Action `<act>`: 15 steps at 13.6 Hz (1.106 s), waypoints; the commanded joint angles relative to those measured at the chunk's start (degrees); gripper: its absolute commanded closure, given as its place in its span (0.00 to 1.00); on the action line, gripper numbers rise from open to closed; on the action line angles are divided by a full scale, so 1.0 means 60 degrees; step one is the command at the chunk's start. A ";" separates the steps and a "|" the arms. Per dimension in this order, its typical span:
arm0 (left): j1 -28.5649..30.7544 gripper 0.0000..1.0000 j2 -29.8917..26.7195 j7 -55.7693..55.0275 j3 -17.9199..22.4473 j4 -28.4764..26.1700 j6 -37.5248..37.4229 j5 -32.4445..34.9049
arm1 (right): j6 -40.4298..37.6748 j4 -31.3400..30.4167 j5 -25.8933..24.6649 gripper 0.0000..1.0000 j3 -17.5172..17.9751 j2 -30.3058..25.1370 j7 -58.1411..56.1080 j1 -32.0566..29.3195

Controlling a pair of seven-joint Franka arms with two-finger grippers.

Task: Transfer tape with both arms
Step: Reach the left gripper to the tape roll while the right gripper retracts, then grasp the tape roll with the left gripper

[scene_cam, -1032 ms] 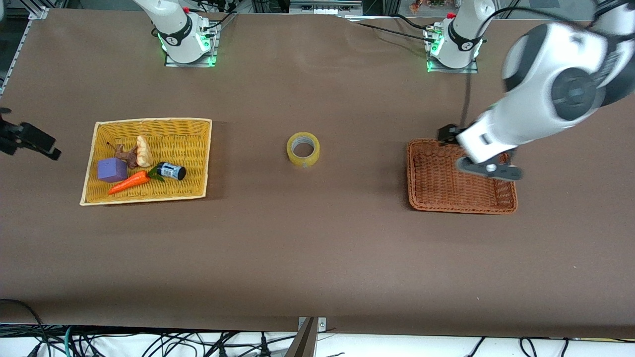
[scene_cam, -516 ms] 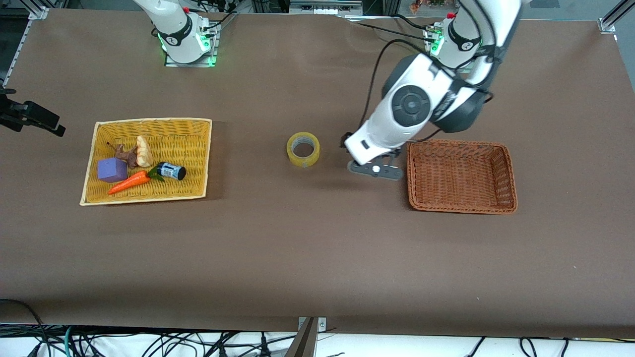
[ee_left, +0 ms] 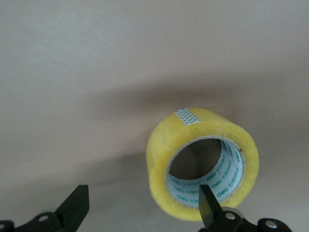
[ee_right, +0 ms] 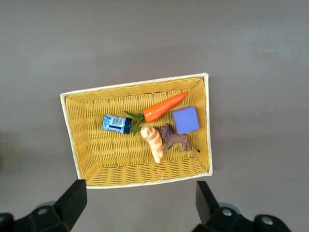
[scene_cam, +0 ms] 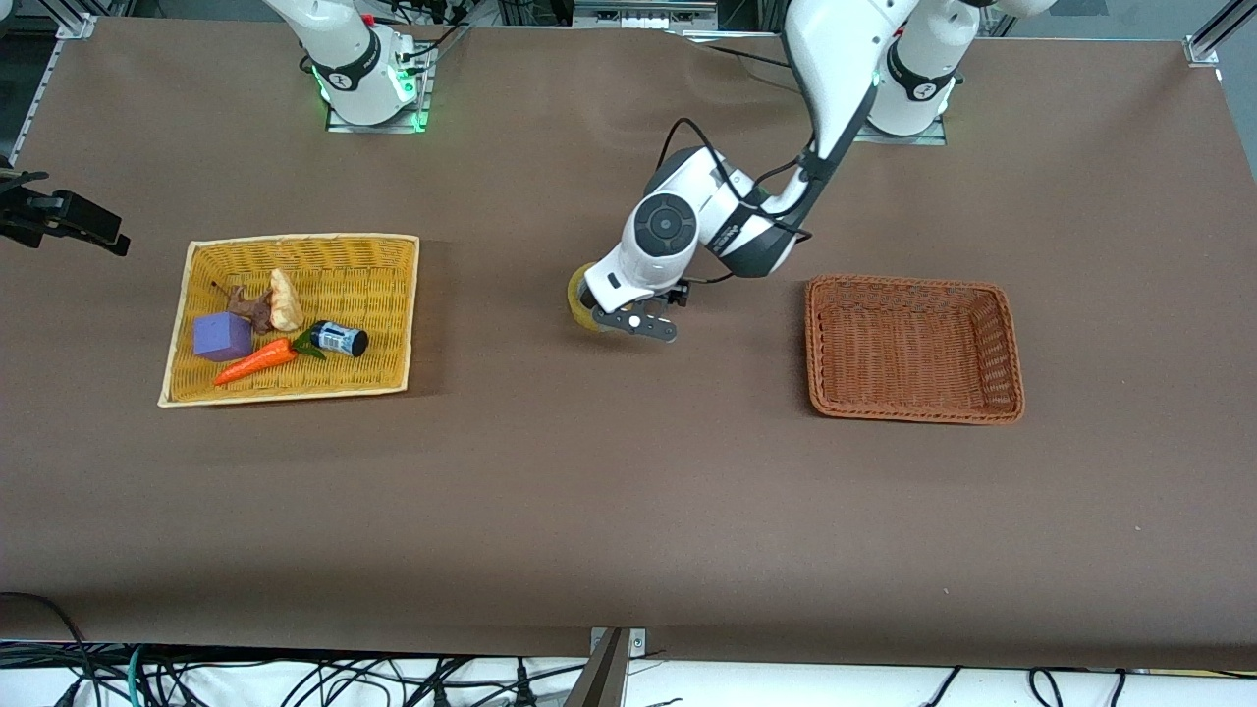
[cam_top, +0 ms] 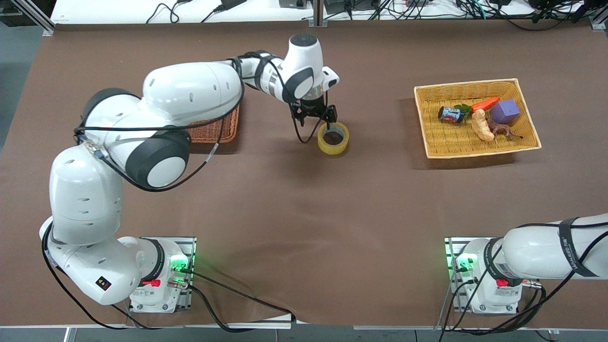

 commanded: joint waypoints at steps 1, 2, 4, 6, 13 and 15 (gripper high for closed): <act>-0.0199 0.00 0.0512 -0.0011 0.0166 0.0132 0.0681 -0.0140 | -0.0224 0.0270 -0.0048 0.00 0.0012 0.0120 -0.0133 0.0070; -0.0200 0.03 0.0630 -0.0011 0.0166 0.0146 0.0902 -0.0125 | -0.0209 0.0284 0.0083 0.00 0.0012 0.0208 -0.0220 0.0055; -0.0215 0.61 0.0646 0.0063 0.0166 0.0146 0.0933 -0.0125 | -0.0311 0.0648 0.0333 0.00 0.0012 0.0442 -0.0265 0.0055; -0.0244 0.95 0.0646 0.0063 0.0166 0.0146 0.0933 -0.0125 | -0.0312 0.0943 0.0509 0.00 -0.0002 0.0647 -0.0265 0.0055; -0.0156 1.00 0.0090 0.0004 0.0298 0.0249 -0.0046 -0.0125 | -0.0195 0.0943 0.0524 0.00 0.0012 0.0721 -0.0251 0.0055; -0.0127 1.00 -0.0246 0.0033 0.0604 0.0307 -0.0500 -0.0082 | -0.0180 0.0943 0.0524 0.00 0.0012 0.0736 -0.0251 0.0055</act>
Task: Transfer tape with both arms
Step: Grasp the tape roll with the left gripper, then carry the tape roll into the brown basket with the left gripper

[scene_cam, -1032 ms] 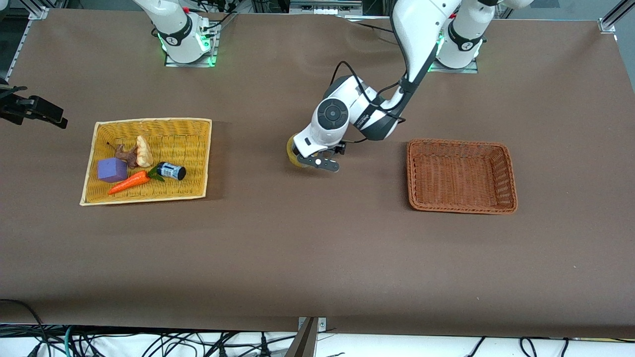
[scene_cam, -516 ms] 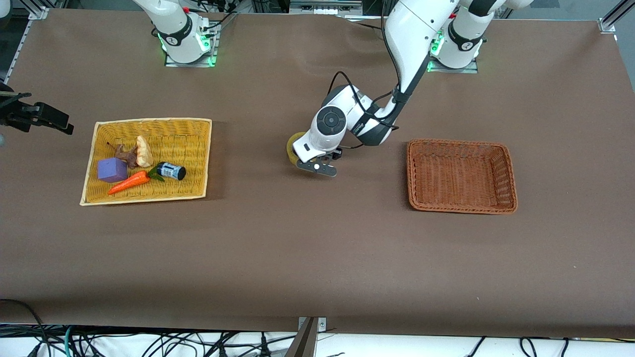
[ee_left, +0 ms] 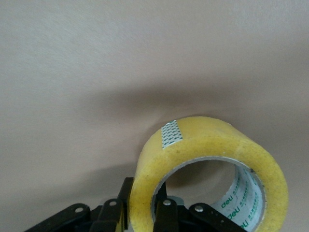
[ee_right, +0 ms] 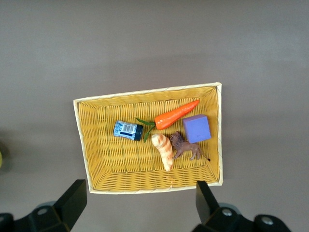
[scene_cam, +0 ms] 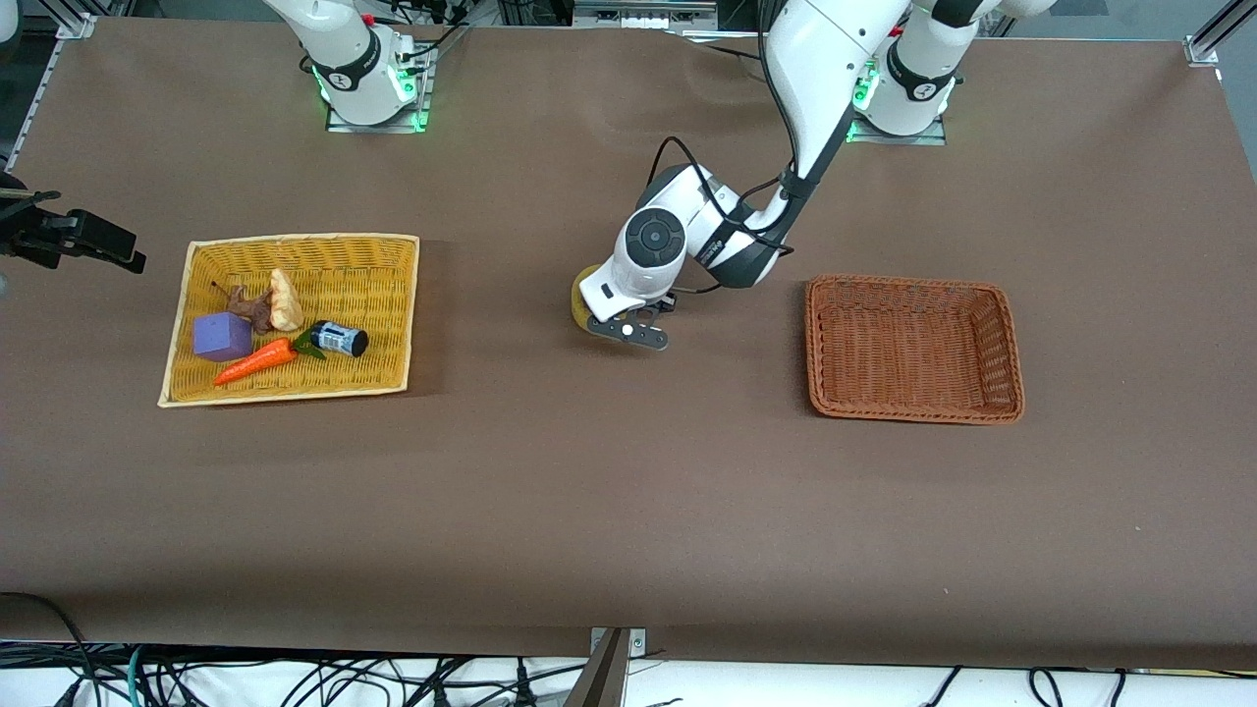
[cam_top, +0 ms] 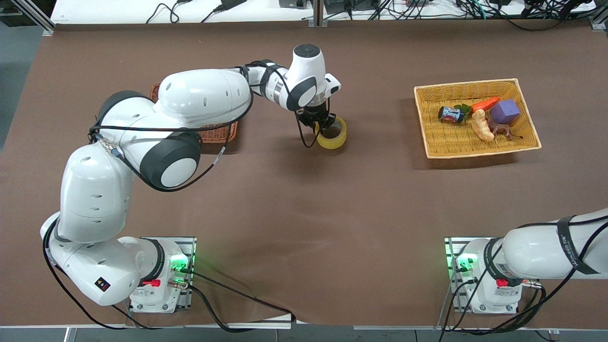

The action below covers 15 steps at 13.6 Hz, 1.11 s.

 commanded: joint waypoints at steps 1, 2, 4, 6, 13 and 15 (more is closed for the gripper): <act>0.0002 1.00 -0.0800 0.0038 0.0396 0.0024 -0.0853 0.0121 | -0.0160 0.0289 0.0156 0.00 -0.0018 0.0114 -0.0156 0.0006; 0.0060 1.00 -0.1034 0.0053 0.0411 0.0039 -0.1160 0.0341 | -0.0160 0.0289 0.0171 0.00 -0.0004 0.0114 -0.0141 0.0006; 0.0381 1.00 -0.1328 0.0038 0.0470 0.0402 -0.2095 0.0503 | -0.0160 0.0289 0.0171 0.00 -0.0003 0.0129 -0.0112 0.0006; 0.0820 1.00 -0.1330 0.0038 0.0470 0.1163 -0.3223 0.0839 | -0.0145 0.0289 0.0171 0.00 -0.0018 0.0143 -0.0111 0.0006; 0.2445 1.00 -0.1344 0.1336 0.0514 0.2427 -0.5043 0.1090 | -0.0131 0.0289 0.0171 0.00 -0.0003 0.0158 -0.0097 0.0006; 0.3293 1.00 -0.1344 0.2377 0.0514 0.2397 -0.5335 0.1090 | -0.0131 0.0289 0.0171 0.00 -0.0003 0.0158 -0.0097 0.0020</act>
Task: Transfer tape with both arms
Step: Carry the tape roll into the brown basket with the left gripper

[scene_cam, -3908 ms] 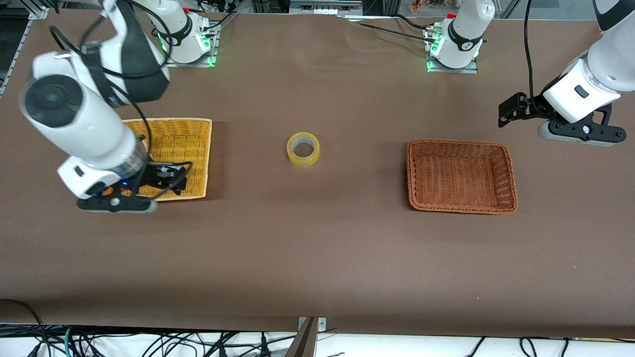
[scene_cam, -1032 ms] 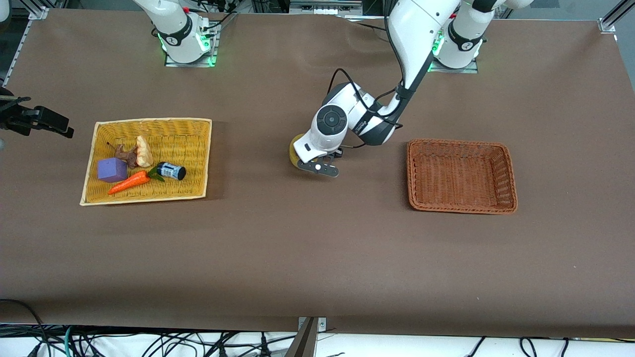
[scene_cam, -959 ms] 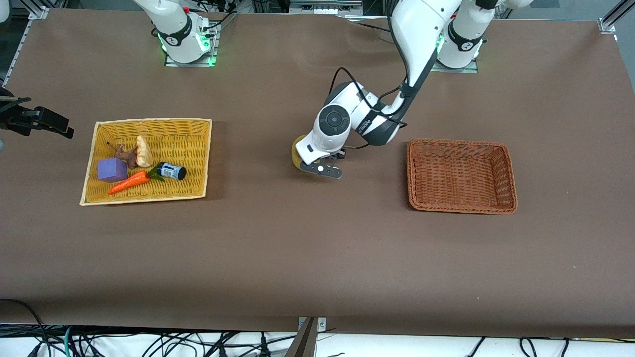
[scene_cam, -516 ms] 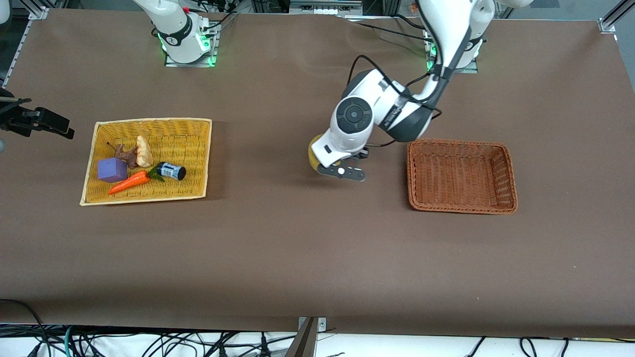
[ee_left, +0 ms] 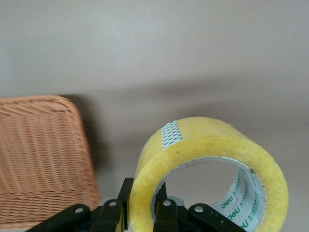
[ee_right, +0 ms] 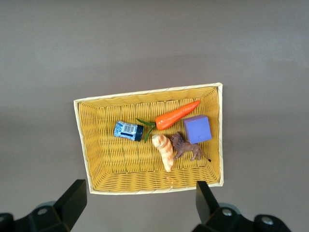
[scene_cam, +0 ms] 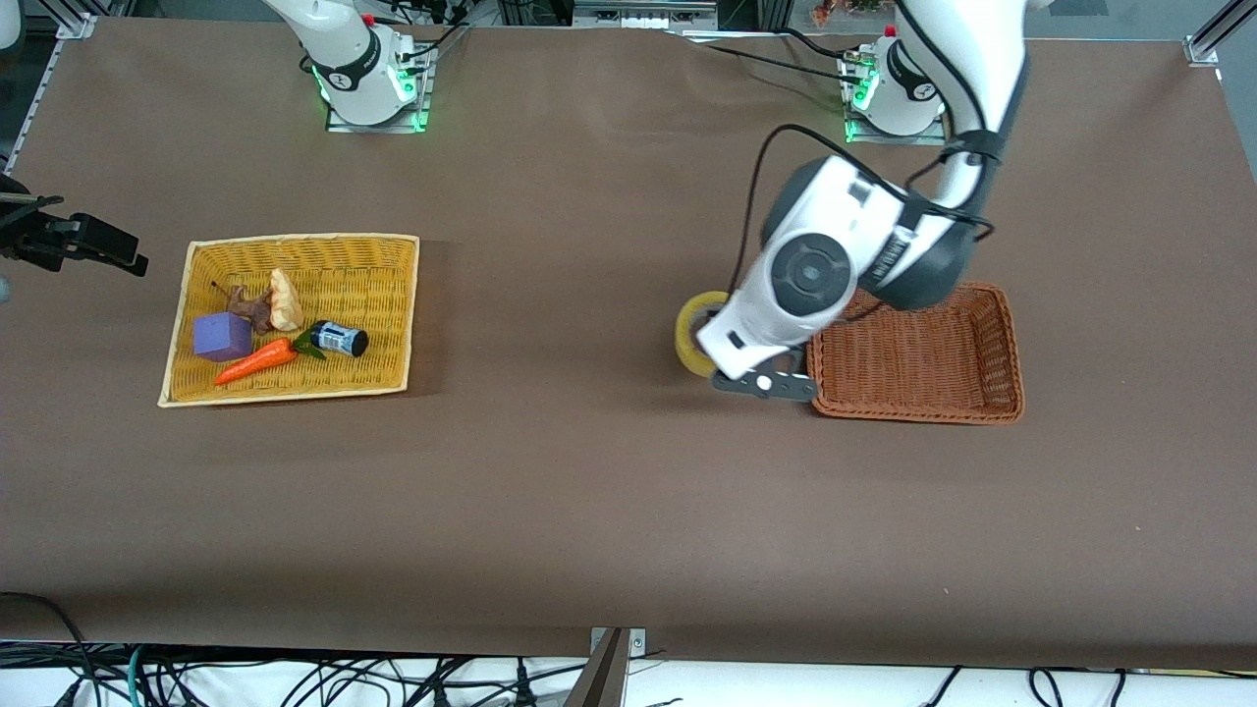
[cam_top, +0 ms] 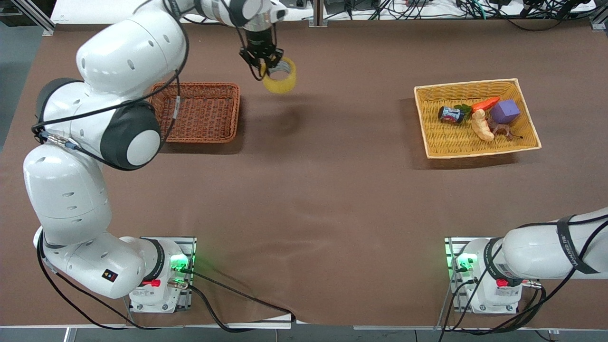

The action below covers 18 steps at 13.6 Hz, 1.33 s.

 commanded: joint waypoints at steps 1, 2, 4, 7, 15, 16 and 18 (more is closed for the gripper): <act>0.1150 1.00 0.0026 0.1614 -0.0117 0.0181 -0.0702 0.0140 | -0.0131 0.0239 0.0156 0.00 -0.0005 0.0089 -0.0097 0.0010; 0.1415 1.00 0.0026 0.2113 -0.0117 0.0108 -0.0849 0.0140 | -0.0131 0.0239 0.0156 0.00 -0.0005 0.0089 -0.0097 0.0010; 0.1899 1.00 0.0099 0.2440 -0.0103 0.0078 -0.1551 0.0212 | -0.0131 0.0239 0.0156 0.00 -0.0005 0.0089 -0.0097 0.0010; 0.2529 1.00 0.0085 0.2865 -0.0118 -0.0842 -0.1540 0.1032 | -0.0131 0.0239 0.0171 0.00 -0.0005 0.0089 -0.0097 0.0010; 0.3087 0.79 0.0158 0.3539 -0.0279 -0.3263 0.0950 0.2542 | -0.0131 0.0239 0.0156 0.00 0.0009 0.0103 -0.0097 0.0024; 0.3102 0.05 0.0158 0.3554 -0.0279 -0.3190 0.0965 0.2542 | -0.0131 0.0239 0.0156 0.00 0.0009 0.0089 -0.0097 0.0024; 0.3146 0.00 -0.0133 0.3568 -0.0279 -0.3058 0.0718 0.2425 | -0.0131 0.0239 0.0156 0.00 0.0009 0.0103 -0.0097 0.0024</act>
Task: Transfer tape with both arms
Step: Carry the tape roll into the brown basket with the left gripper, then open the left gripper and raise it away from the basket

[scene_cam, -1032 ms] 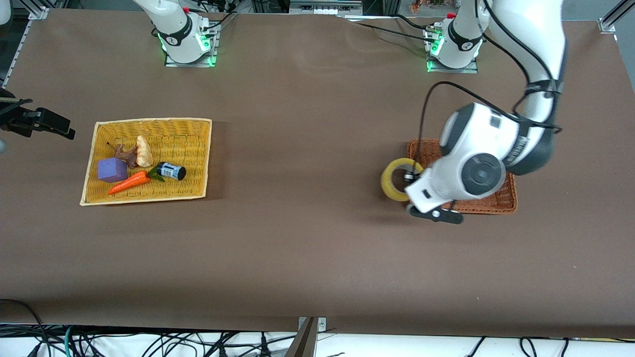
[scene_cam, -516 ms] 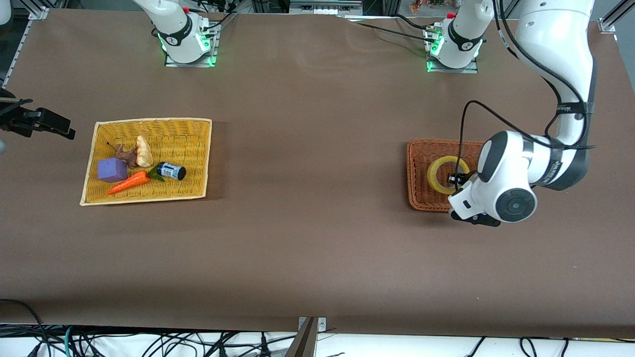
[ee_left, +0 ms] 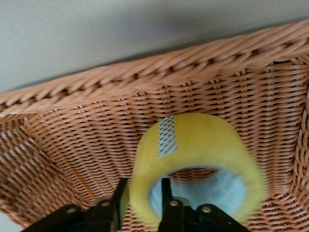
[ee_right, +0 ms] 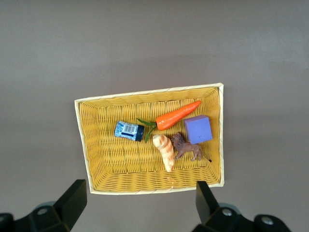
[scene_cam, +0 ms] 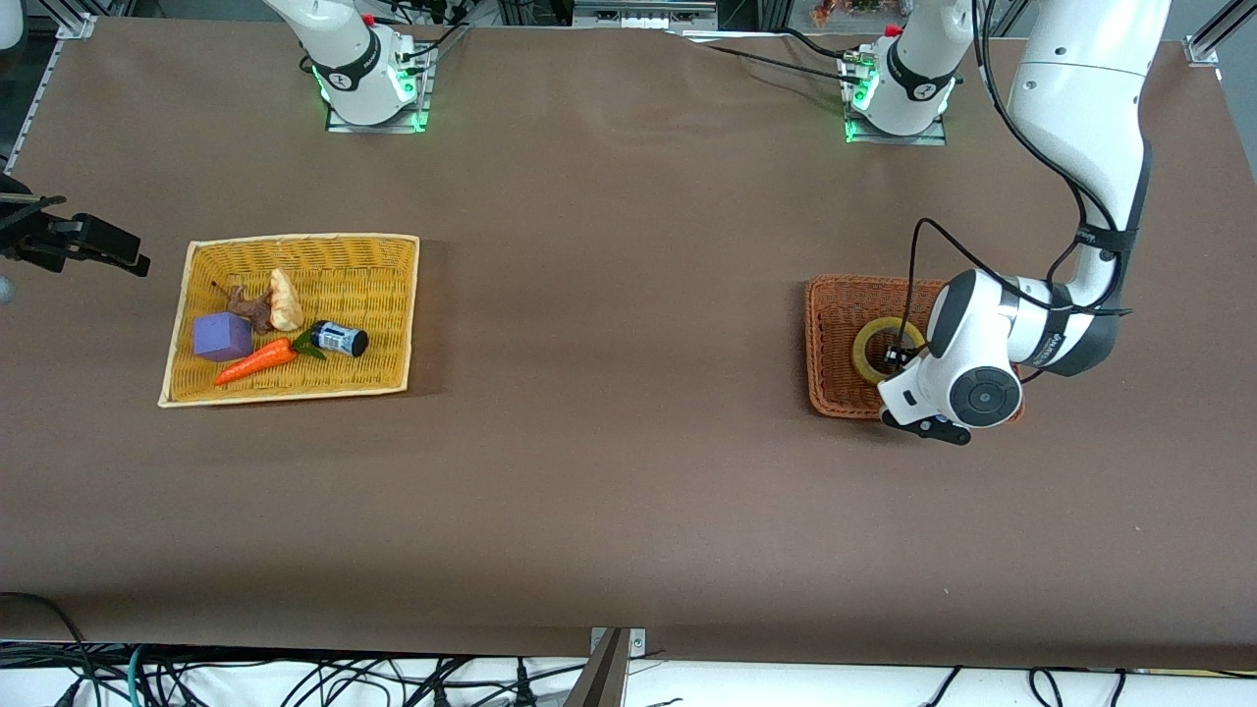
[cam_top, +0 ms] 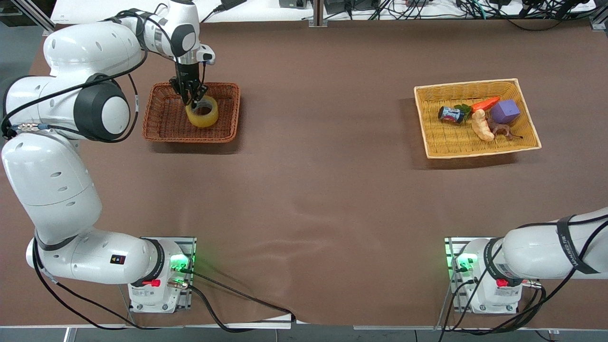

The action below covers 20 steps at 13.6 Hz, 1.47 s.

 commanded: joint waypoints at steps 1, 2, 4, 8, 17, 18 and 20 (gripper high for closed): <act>0.0147 0.00 -0.0890 0.0212 -0.0191 0.0027 -0.0380 0.0106 | -0.0131 0.0232 0.0151 0.00 0.0009 0.0095 -0.0097 -0.0010; 0.0132 0.00 -0.1358 0.0197 -0.0205 0.0027 -0.0440 -0.0214 | -0.0131 0.0232 0.0151 0.00 0.0009 0.0081 -0.0097 -0.0024; 0.0015 0.00 -0.2354 0.0066 -0.0206 0.0056 -0.0601 -0.0422 | -0.0131 0.0232 0.0151 0.00 0.0009 0.0095 -0.0097 -0.0024; 0.0000 0.00 -0.3574 -0.0763 -0.0323 0.1049 -0.0923 -0.0437 | -0.0131 0.0232 0.0151 0.00 0.0009 0.0095 -0.0097 -0.0024; 0.0568 0.00 -0.6050 -0.2032 -0.1216 0.0335 -0.2259 -0.1212 | -0.0131 0.0232 0.0137 0.00 0.0009 0.0095 -0.0053 -0.0010; 0.0716 0.00 -0.6007 -0.1551 -0.1231 0.0335 -0.2127 -0.1242 | -0.0131 0.0232 0.0137 0.00 0.0009 0.0081 -0.0053 -0.0010; 0.0776 0.00 -0.5919 -0.1327 -0.1216 0.0334 -0.1862 -0.1316 | -0.0131 0.0232 0.0137 0.00 0.0009 0.0095 -0.0053 -0.0010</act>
